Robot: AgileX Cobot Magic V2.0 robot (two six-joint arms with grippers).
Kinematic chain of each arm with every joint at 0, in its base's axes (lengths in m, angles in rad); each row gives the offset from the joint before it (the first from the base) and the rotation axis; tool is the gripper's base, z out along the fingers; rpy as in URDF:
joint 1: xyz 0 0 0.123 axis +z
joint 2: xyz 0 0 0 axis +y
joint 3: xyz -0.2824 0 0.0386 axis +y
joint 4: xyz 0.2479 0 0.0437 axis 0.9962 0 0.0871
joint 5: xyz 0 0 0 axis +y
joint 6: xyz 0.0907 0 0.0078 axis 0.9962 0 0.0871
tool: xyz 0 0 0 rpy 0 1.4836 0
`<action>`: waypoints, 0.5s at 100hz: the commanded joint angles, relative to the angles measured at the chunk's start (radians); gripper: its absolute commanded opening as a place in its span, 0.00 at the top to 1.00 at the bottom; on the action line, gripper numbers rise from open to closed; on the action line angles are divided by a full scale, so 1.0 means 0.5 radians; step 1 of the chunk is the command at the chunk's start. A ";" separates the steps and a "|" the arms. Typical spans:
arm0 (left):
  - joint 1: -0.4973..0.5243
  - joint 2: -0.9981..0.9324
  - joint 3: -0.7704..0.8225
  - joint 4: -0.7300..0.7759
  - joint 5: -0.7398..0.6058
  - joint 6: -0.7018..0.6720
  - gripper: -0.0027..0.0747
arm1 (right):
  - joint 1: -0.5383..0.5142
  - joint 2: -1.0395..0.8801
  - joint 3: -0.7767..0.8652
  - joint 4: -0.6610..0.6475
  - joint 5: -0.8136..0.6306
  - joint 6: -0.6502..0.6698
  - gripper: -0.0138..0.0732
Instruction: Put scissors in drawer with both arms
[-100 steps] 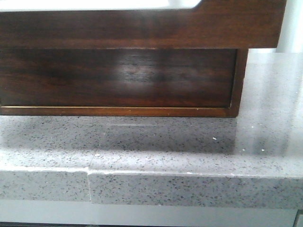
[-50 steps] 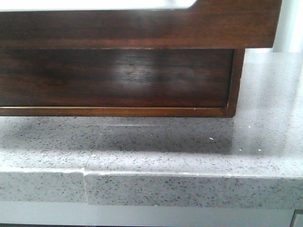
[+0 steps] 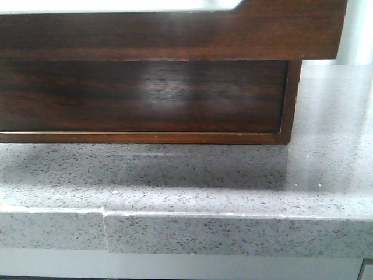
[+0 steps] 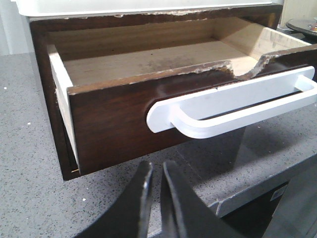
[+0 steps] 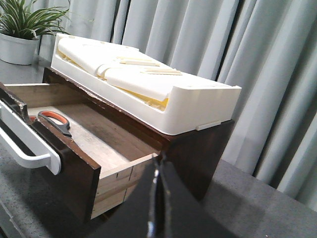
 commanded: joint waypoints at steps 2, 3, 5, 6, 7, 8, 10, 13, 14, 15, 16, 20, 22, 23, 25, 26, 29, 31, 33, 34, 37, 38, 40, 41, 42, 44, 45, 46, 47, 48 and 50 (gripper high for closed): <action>-0.013 0.029 -0.048 -0.053 -0.160 -0.022 0.95 | -0.014 0.037 -0.039 -0.041 -0.163 0.011 0.89; -0.013 0.029 -0.048 -0.053 -0.160 -0.022 0.95 | -0.014 0.037 -0.039 -0.041 -0.163 0.011 0.89; -0.013 0.029 -0.048 -0.053 -0.160 -0.022 0.95 | -0.014 0.037 -0.039 -0.041 -0.163 0.011 0.89; -0.013 0.029 -0.048 -0.053 -0.160 -0.022 0.95 | -0.014 0.037 -0.039 -0.041 -0.163 0.011 0.89; -0.013 0.029 -0.048 -0.053 -0.160 -0.022 0.95 | -0.014 0.037 -0.039 -0.041 -0.163 0.011 0.89; -0.013 0.029 -0.048 -0.053 -0.160 -0.022 0.95 | -0.014 0.037 -0.039 -0.041 -0.163 0.011 0.89; -0.013 0.029 -0.048 -0.053 -0.160 -0.022 0.95 | -0.014 0.037 -0.039 -0.041 -0.163 0.011 0.89; -0.013 0.029 -0.048 -0.053 -0.160 -0.022 0.95 | -0.014 0.037 -0.039 -0.041 -0.163 0.011 0.89; -0.013 0.029 -0.048 -0.053 -0.160 -0.022 0.95 | -0.014 0.037 -0.039 -0.041 -0.163 0.011 0.89; -0.013 0.029 -0.048 -0.053 -0.160 -0.022 0.95 | -0.014 0.037 -0.039 -0.041 -0.163 0.011 0.89; -0.013 0.029 -0.048 -0.053 -0.160 -0.022 0.95 | -0.014 0.037 -0.039 -0.041 -0.163 0.011 0.89; -0.013 0.029 -0.043 -0.057 -0.165 -0.022 0.95 | -0.014 0.037 -0.039 -0.041 -0.163 0.011 0.89; -0.013 0.029 -0.033 -0.068 -0.169 -0.022 0.95 | -0.014 0.037 -0.039 -0.041 -0.163 0.011 0.89; -0.013 0.029 -0.029 -0.068 -0.169 -0.022 0.95 | -0.014 0.037 -0.039 -0.041 -0.163 0.011 0.89; -0.013 0.029 -0.024 -0.068 -0.175 -0.022 0.95 | -0.014 0.037 -0.039 -0.041 -0.163 0.011 0.89; -0.013 0.029 -0.017 -0.068 -0.175 -0.022 0.95 | -0.014 0.037 -0.039 -0.041 -0.163 0.011 0.89; -0.013 0.029 0.000 -0.068 -0.175 -0.022 0.95 | -0.014 0.037 -0.039 -0.041 -0.163 0.011 0.89; -0.013 0.029 0.012 -0.068 -0.175 -0.022 0.95 | -0.014 0.037 -0.039 -0.041 -0.163 0.011 0.89; -0.008 0.016 0.020 -0.068 -0.177 -0.022 0.95 | -0.014 0.037 -0.039 -0.041 -0.163 0.011 0.89; -0.004 0.016 0.031 -0.063 -0.177 -0.022 0.95 | -0.014 0.037 -0.039 -0.041 -0.163 0.011 0.89; 0.008 -0.016 0.055 -0.055 -0.182 -0.022 0.95 | -0.014 0.037 -0.039 -0.041 -0.163 0.011 0.89; 0.015 -0.023 0.071 -0.056 -0.193 -0.022 0.95 | -0.014 0.037 -0.039 -0.041 -0.163 0.011 0.89; 0.030 -0.047 0.090 -0.026 -0.214 -0.007 0.95 | -0.014 0.037 -0.039 -0.041 -0.163 0.011 0.89; 0.035 -0.056 0.110 -0.013 -0.242 0.002 0.95 | -0.014 0.037 -0.039 -0.041 -0.163 0.011 0.89; 0.047 -0.076 0.120 0.001 -0.258 0.020 0.95 | -0.014 0.037 -0.039 -0.041 -0.163 0.011 0.89; 0.059 -0.109 0.156 0.039 -0.307 0.032 0.95 | -0.014 0.037 -0.039 -0.041 -0.163 0.011 0.89; 0.073 -0.120 0.183 0.059 -0.340 0.030 0.95 | -0.014 0.037 -0.039 -0.041 -0.163 0.011 0.89; 0.080 -0.133 0.197 0.067 -0.356 0.030 0.95 | -0.014 0.037 -0.039 -0.041 -0.163 0.011 0.89; 0.096 -0.159 0.212 0.083 -0.371 0.033 0.95 | -0.014 0.037 -0.039 -0.041 -0.163 0.011 0.89; 0.104 -0.172 0.242 0.091 -0.402 0.033 0.95 | -0.014 0.037 -0.039 -0.041 -0.163 0.011 0.89; 0.130 -0.214 0.293 0.110 -0.446 0.033 0.95 | -0.014 0.037 -0.039 -0.041 -0.163 0.011 0.89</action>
